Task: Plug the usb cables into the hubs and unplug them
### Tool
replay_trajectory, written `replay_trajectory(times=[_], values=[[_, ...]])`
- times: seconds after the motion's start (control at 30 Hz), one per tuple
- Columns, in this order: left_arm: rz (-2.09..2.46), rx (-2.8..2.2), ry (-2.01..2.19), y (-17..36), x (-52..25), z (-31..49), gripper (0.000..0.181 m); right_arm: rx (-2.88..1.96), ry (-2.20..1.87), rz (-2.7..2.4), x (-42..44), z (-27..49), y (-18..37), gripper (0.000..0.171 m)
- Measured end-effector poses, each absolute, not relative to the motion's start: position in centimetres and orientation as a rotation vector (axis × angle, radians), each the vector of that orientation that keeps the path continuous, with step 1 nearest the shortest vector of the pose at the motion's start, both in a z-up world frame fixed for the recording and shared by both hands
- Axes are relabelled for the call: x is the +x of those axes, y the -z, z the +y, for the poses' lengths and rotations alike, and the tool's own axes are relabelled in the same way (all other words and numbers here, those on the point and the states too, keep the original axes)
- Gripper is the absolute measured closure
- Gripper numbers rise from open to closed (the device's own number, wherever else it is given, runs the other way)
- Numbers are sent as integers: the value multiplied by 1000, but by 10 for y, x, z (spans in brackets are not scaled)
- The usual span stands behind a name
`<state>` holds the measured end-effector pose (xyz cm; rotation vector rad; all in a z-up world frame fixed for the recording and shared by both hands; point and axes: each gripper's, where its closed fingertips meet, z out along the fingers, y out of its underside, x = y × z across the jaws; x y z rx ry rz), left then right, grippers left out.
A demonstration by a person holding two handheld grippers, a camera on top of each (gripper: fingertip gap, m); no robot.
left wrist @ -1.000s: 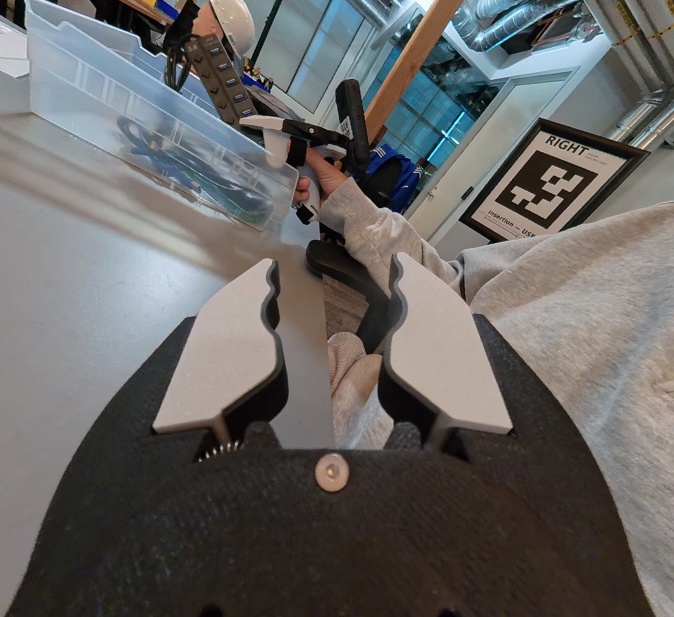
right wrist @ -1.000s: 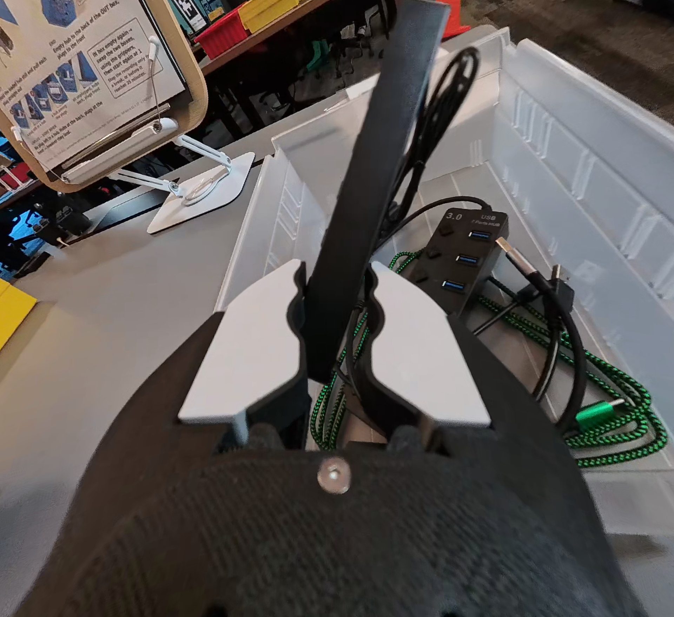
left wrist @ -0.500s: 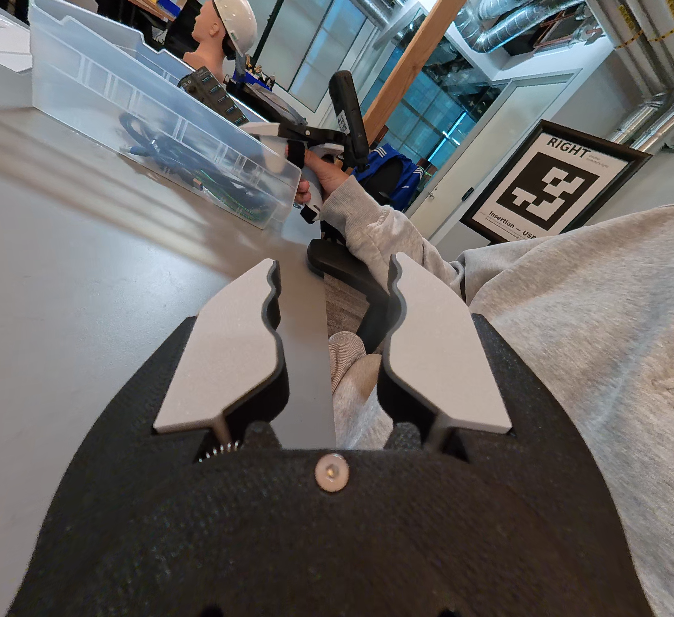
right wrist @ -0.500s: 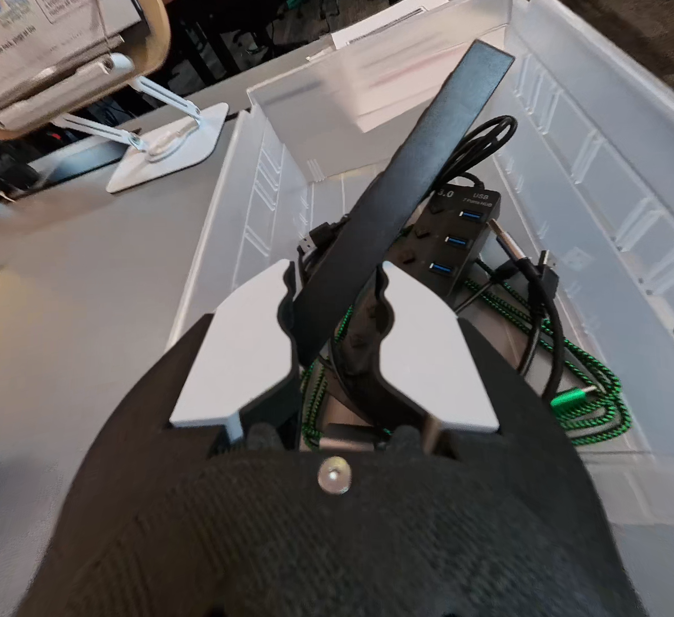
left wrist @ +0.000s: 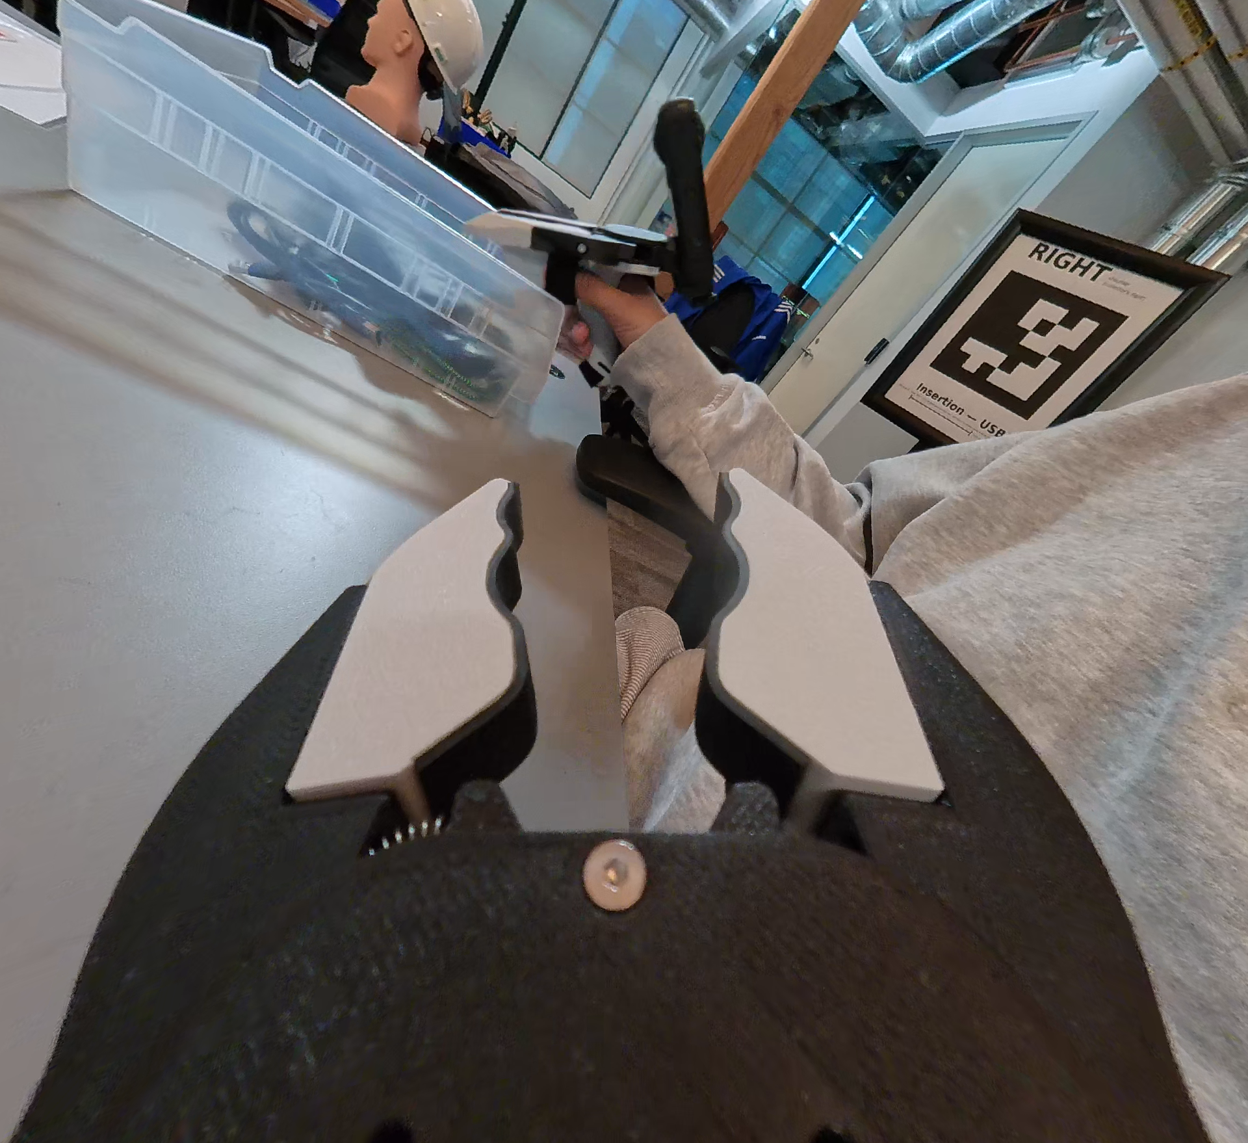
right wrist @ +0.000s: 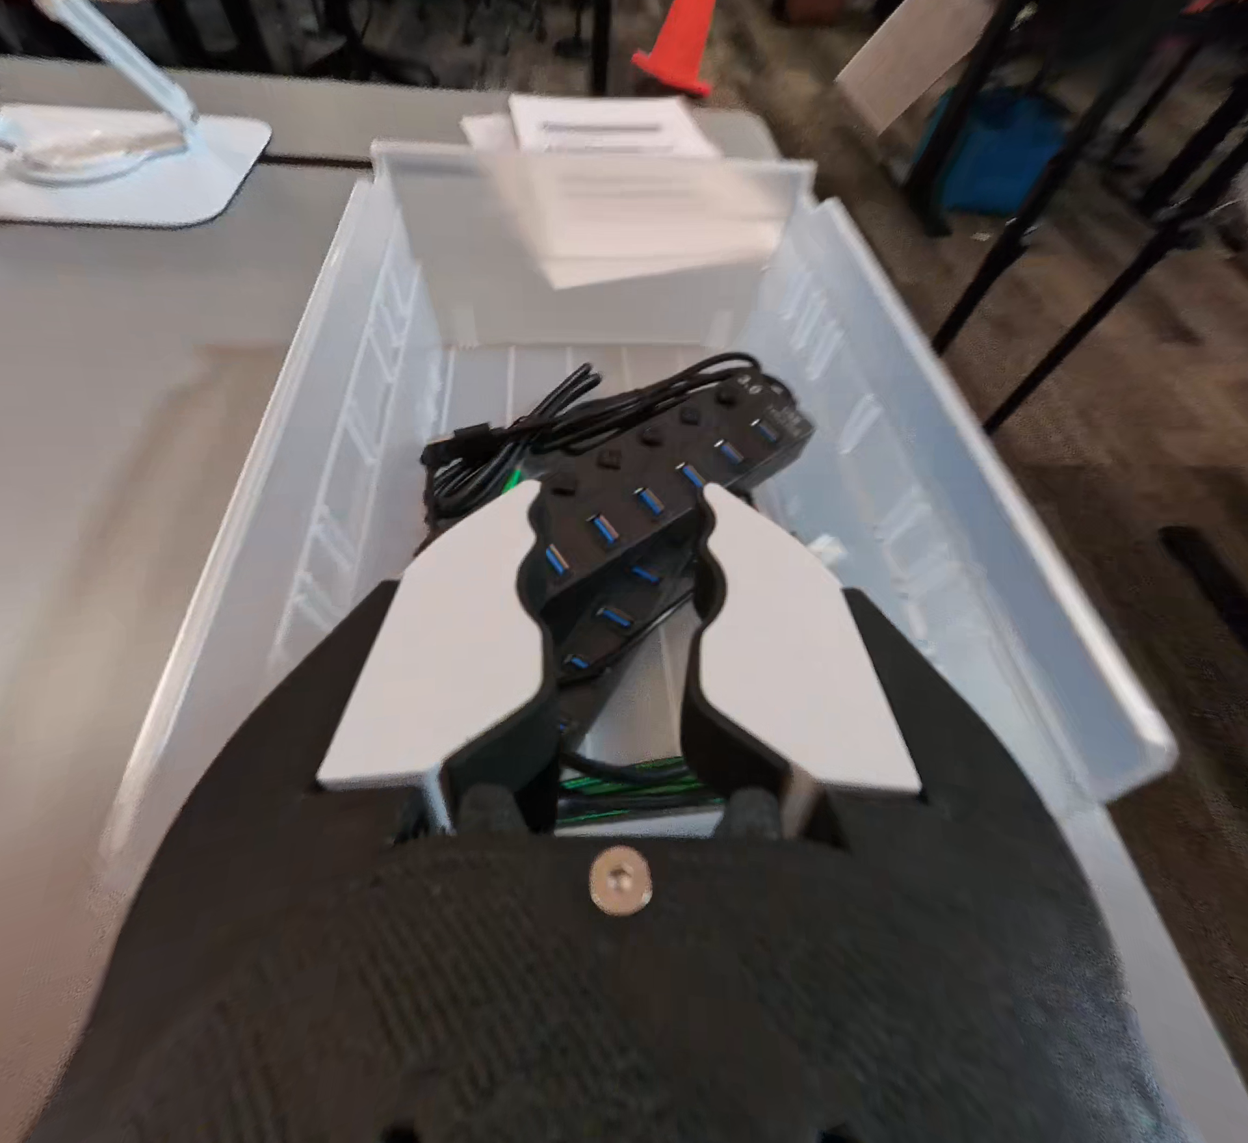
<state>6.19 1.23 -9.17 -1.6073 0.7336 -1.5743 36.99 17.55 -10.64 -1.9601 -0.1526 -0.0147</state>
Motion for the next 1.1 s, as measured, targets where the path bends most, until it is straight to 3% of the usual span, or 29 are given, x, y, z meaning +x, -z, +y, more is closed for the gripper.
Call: replay_trajectory(times=[0.03,0.23,0.43,0.6,1.1], values=[[733,-1608,1574,92,62,13,124,-1932,30,-132,377,174,99,132],[725,-1609,1572,92,61,14,125,-1801,128,19,433,161,70,134],[723,-1611,1573,92,61,14,125,-1796,120,208,488,152,83,130],[727,-1614,1572,93,62,14,125,-1890,91,211,490,159,111,125],[728,-1614,1573,93,62,13,125,-1957,48,210,489,164,133,131]])
